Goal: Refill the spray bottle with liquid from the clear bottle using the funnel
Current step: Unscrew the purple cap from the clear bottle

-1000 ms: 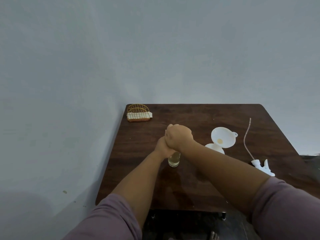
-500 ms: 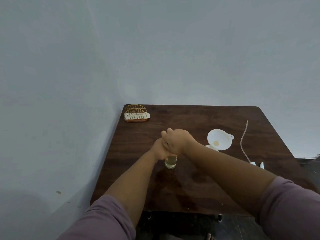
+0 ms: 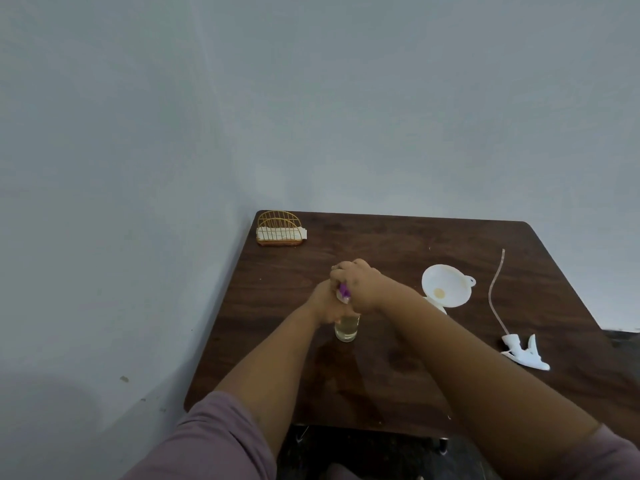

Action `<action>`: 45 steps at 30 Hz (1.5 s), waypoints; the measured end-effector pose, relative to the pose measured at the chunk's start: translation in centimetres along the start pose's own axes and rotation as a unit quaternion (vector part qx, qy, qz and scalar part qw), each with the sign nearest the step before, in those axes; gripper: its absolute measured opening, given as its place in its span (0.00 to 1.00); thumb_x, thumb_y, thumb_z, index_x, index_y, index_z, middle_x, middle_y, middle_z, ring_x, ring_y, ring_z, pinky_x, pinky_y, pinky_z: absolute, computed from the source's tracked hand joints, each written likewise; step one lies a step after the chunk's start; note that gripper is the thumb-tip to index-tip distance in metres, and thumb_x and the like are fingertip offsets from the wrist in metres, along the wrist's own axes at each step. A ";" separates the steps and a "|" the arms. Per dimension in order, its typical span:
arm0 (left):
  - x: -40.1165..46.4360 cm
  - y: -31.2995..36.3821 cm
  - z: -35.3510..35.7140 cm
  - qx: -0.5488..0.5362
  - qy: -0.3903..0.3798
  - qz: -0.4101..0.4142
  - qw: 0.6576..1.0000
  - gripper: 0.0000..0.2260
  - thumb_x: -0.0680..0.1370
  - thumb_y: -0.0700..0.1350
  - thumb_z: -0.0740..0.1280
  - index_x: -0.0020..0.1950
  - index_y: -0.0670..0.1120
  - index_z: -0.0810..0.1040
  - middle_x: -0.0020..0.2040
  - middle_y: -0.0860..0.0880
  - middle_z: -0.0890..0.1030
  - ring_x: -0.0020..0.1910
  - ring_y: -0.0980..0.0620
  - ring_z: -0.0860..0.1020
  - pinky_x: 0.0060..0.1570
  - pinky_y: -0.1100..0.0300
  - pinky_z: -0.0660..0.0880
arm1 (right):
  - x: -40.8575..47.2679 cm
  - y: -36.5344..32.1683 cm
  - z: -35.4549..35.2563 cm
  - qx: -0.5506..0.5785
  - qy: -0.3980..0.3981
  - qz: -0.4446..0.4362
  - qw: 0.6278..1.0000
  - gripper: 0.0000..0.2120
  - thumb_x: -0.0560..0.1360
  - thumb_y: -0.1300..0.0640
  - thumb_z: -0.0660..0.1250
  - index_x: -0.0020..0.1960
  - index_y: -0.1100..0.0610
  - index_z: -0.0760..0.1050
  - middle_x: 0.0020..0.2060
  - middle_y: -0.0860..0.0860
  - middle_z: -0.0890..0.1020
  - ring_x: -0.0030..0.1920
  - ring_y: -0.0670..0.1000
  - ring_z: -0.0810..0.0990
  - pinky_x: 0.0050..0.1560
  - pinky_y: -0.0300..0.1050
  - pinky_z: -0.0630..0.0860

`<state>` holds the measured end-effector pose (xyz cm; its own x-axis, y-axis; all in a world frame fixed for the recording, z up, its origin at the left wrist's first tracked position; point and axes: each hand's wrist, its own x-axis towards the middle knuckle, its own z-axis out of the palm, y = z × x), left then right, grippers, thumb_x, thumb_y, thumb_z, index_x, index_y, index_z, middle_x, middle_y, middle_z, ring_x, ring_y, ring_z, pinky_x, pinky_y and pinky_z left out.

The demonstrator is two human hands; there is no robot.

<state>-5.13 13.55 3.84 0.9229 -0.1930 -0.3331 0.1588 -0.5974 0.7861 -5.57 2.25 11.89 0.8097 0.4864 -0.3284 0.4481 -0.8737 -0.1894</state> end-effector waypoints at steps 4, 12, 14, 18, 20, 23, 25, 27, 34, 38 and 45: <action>-0.5 -0.2 -0.3 -0.045 -0.015 0.039 0.998 0.19 0.70 0.38 0.75 0.59 0.44 0.76 0.51 0.49 0.80 0.49 0.50 0.80 0.40 0.59 0.77 | -0.1 0.5 -1.0 0.171 0.040 0.038 0.984 0.27 0.71 0.43 0.69 0.67 0.47 0.66 0.67 0.53 0.64 0.69 0.58 0.62 0.63 0.55 0.71; -0.2 -0.2 -0.4 -0.042 -0.021 0.033 0.998 0.16 0.69 0.36 0.76 0.52 0.47 0.77 0.41 0.51 0.79 0.38 0.52 0.78 0.35 0.62 0.74 | 0.1 -0.7 -0.1 0.071 0.046 0.121 0.989 0.17 0.77 0.47 0.61 0.61 0.56 0.69 0.47 0.52 0.71 0.45 0.53 0.73 0.43 0.46 0.71; 0.0 -0.2 -0.3 -0.026 -0.021 0.031 0.999 0.17 0.70 0.39 0.76 0.57 0.44 0.78 0.48 0.46 0.81 0.45 0.48 0.81 0.43 0.55 0.79 | 0.1 -0.5 -1.0 0.046 0.016 0.080 0.996 0.17 0.76 0.49 0.64 0.63 0.52 0.69 0.51 0.52 0.67 0.50 0.54 0.73 0.48 0.47 0.74; -0.1 -0.1 -0.4 -0.031 -0.029 0.047 0.998 0.18 0.70 0.40 0.75 0.58 0.46 0.77 0.52 0.46 0.81 0.49 0.46 0.81 0.42 0.50 0.82 | 0.1 -0.4 -1.8 0.062 0.005 0.047 0.997 0.21 0.73 0.52 0.68 0.64 0.47 0.69 0.54 0.51 0.66 0.59 0.55 0.67 0.55 0.48 0.74; 0.1 -0.5 -0.4 -0.046 -0.031 0.055 0.997 0.19 0.69 0.38 0.75 0.58 0.46 0.77 0.48 0.48 0.81 0.43 0.50 0.81 0.33 0.57 0.78 | 0.2 -0.8 -1.6 0.088 0.027 0.066 0.994 0.24 0.72 0.46 0.69 0.65 0.47 0.66 0.58 0.51 0.66 0.60 0.55 0.66 0.57 0.50 0.73; 0.2 -0.8 -0.4 -0.054 -0.026 0.044 0.997 0.17 0.68 0.35 0.76 0.55 0.44 0.78 0.40 0.52 0.80 0.36 0.57 0.78 0.29 0.65 0.73 | 0.1 -1.7 -1.2 0.054 0.100 0.187 0.976 0.26 0.75 0.38 0.63 0.64 0.56 0.69 0.57 0.54 0.74 0.58 0.56 0.74 0.53 0.50 0.74; 0.2 -0.8 -0.4 -0.048 -0.030 0.042 0.998 0.14 0.70 0.35 0.75 0.52 0.45 0.77 0.38 0.55 0.78 0.36 0.59 0.77 0.31 0.67 0.71 | 0.2 -2.2 -1.2 0.090 0.068 0.221 0.969 0.18 0.78 0.48 0.62 0.59 0.60 0.76 0.46 0.53 0.78 0.49 0.53 0.79 0.45 0.45 0.73; 0.4 -0.9 -0.4 -0.033 -0.034 0.054 0.997 0.13 0.71 0.35 0.74 0.52 0.46 0.76 0.38 0.55 0.77 0.36 0.60 0.75 0.32 0.67 0.70 | 0.3 -2.6 -1.5 0.072 0.018 0.203 0.976 0.14 0.77 0.57 0.62 0.62 0.60 0.75 0.49 0.54 0.76 0.46 0.53 0.77 0.43 0.45 0.72; 0.2 -1.1 -0.6 0.002 -0.041 0.106 0.994 0.19 0.71 0.34 0.73 0.61 0.35 0.75 0.45 0.48 0.80 0.39 0.57 0.79 0.39 0.66 0.74 | 0.0 -2.8 -2.6 0.054 -0.027 0.121 0.991 0.37 0.67 0.55 0.76 0.69 0.50 0.60 0.61 0.54 0.63 0.61 0.57 0.66 0.55 0.54 0.75; 0.4 -1.7 -0.7 -0.024 -0.032 0.096 0.995 0.17 0.71 0.33 0.74 0.58 0.37 0.76 0.42 0.53 0.79 0.39 0.59 0.78 0.37 0.68 0.72 | 0.4 -2.5 -2.2 0.046 -0.012 0.163 0.985 0.33 0.68 0.49 0.75 0.67 0.56 0.63 0.57 0.55 0.71 0.57 0.57 0.75 0.55 0.52 0.78; 0.8 -1.1 -0.1 -0.075 -0.026 0.037 0.996 0.14 0.68 0.38 0.76 0.51 0.48 0.79 0.48 0.47 0.83 0.49 0.46 0.82 0.42 0.55 0.79 | 0.5 -1.2 -2.5 0.005 -0.050 0.088 0.995 0.25 0.72 0.64 0.70 0.66 0.51 0.69 0.59 0.55 0.69 0.56 0.58 0.75 0.55 0.50 0.77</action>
<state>-4.52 14.19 2.74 0.9155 -0.2747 -0.2940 0.1448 -0.4568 0.8777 -4.70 3.51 14.24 0.8333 0.3238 -0.4482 0.2982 -0.9458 -0.1288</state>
